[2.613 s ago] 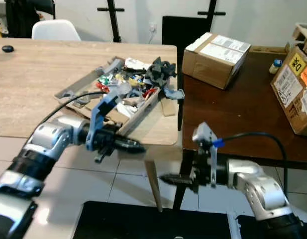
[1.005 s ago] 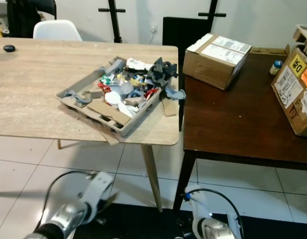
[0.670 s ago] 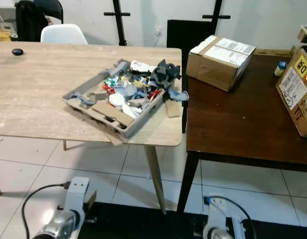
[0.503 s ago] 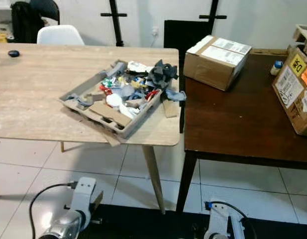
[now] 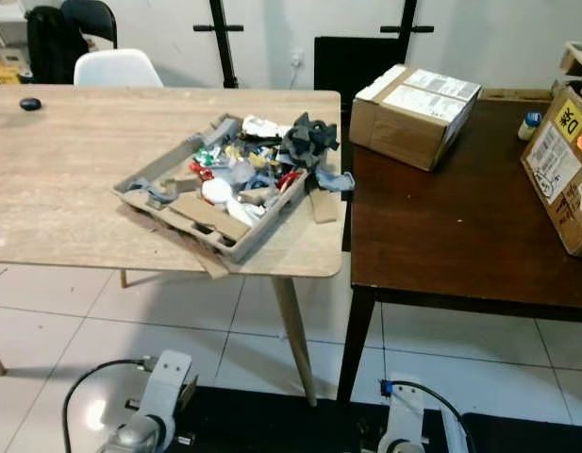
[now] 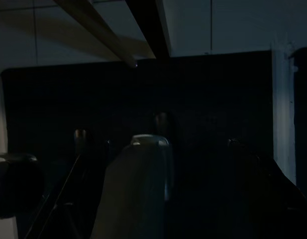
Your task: Picking trash to rubbish bin
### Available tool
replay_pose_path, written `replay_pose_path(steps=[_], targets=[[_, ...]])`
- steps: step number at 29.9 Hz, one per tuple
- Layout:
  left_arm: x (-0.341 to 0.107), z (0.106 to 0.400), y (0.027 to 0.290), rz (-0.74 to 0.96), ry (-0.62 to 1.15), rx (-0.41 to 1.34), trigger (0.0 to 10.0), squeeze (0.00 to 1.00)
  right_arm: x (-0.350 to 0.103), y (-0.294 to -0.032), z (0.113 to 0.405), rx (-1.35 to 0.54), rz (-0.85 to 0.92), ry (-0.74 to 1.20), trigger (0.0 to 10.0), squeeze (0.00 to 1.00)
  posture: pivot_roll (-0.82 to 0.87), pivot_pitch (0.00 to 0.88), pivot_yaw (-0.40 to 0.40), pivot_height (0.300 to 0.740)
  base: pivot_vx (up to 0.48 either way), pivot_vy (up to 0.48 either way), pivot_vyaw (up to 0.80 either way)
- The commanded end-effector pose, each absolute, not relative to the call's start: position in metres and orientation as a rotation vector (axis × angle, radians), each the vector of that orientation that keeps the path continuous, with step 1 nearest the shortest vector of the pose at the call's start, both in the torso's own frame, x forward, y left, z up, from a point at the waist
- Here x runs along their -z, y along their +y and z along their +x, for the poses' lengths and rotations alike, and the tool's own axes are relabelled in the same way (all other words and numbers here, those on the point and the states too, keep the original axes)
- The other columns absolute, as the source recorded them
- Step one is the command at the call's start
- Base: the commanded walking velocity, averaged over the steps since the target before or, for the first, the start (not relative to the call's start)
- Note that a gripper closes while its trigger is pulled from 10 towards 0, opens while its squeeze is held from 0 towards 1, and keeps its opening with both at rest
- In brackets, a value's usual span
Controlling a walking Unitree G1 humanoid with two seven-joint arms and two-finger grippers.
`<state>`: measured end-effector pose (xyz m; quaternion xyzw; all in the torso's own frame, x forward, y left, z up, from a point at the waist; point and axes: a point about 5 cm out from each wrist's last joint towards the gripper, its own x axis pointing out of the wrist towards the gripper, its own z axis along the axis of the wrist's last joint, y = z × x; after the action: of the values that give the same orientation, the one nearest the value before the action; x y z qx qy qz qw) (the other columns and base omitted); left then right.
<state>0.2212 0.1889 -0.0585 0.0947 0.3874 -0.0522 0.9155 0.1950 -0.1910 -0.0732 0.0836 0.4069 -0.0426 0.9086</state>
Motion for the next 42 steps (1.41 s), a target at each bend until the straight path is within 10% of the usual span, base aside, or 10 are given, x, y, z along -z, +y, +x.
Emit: replay_pose_path(steps=[1,17,42], targets=[[0.061,0.214,0.192,0.212,0.797,0.085,10.0,0.0,0.08,-0.189,0.183,0.081,0.172,0.866,10.0,0.0,0.1,0.233,0.01,0.74,0.0,0.0,0.0],[0.059,0.206,0.216,0.267,0.759,0.061,10.0,0.0,0.087,-0.179,0.161,0.099,0.201,0.848,10.0,0.0,0.11,0.282,0.035,0.74,0.0,0.0,0.0],[0.054,0.227,0.184,0.161,0.74,0.141,10.0,0.0,0.068,-0.186,0.198,0.102,0.16,0.703,10.0,0.0,0.07,0.194,0.041,0.74,0.0,0.0,0.0]])
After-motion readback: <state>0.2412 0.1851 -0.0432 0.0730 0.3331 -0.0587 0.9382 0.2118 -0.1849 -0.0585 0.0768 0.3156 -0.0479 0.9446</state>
